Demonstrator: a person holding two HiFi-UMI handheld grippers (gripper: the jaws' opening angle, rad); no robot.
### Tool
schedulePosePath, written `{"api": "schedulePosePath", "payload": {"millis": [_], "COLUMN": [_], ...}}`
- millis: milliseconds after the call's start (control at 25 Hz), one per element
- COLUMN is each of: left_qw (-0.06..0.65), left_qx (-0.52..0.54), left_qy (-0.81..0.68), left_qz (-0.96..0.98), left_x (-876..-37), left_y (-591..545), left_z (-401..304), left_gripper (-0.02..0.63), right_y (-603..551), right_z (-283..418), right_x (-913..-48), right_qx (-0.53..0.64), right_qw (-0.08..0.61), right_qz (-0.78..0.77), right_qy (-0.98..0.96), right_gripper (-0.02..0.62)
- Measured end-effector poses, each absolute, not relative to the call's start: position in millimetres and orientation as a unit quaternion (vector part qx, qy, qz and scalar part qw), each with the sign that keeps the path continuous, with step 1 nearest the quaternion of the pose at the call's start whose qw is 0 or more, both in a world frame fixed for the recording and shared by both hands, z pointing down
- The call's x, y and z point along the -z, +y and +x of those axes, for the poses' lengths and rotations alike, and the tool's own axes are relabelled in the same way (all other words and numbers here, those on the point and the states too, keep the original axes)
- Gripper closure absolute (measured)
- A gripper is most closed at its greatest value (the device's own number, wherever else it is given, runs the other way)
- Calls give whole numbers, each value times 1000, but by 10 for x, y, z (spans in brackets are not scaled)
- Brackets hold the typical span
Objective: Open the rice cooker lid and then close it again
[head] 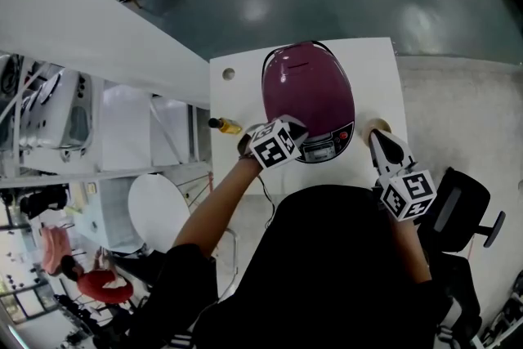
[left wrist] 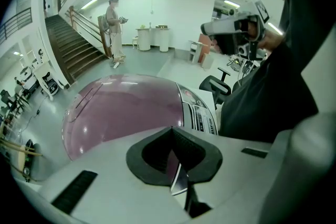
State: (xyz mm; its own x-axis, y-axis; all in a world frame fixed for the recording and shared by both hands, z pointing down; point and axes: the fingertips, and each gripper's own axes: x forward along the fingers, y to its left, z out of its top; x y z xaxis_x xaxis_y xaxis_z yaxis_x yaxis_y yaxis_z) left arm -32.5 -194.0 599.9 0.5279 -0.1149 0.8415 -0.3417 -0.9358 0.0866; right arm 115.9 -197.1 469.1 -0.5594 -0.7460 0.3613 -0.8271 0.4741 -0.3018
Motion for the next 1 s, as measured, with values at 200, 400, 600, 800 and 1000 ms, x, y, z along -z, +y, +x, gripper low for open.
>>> {"api": "schedulePosePath", "payload": {"millis": [200,400,600,800,1000], "left_qw": [121,159,220,273,238], "left_qx": [-433,-322,-172,-35,-33], "left_qy": [-163,-244,-312,-366,-391], "left_qz": [878,901,908,889,888], "left_x": [-5941,-5656,-5341,-5082,-5025], "left_y": [-1982,-1922,-1708,-1300,-1052], "left_z": [-362,-526,-750,-1050,-1189], "left_gripper": [603,603,603,603,603], "right_y": [-1840,-1640,-1503,-1435,-1334], "right_z": [1098,931,674,618,504], "right_x": [-4718,-4747,-4752,-4645,-4619], "right_qx": [-223,-218,-201,-175,-170], "right_qw": [106,122,133,124,129], "right_qz": [463,467,473,519,513], "right_qy": [-852,-848,-848,-827,-832], "right_gripper": [595,595,595,595,595]}}
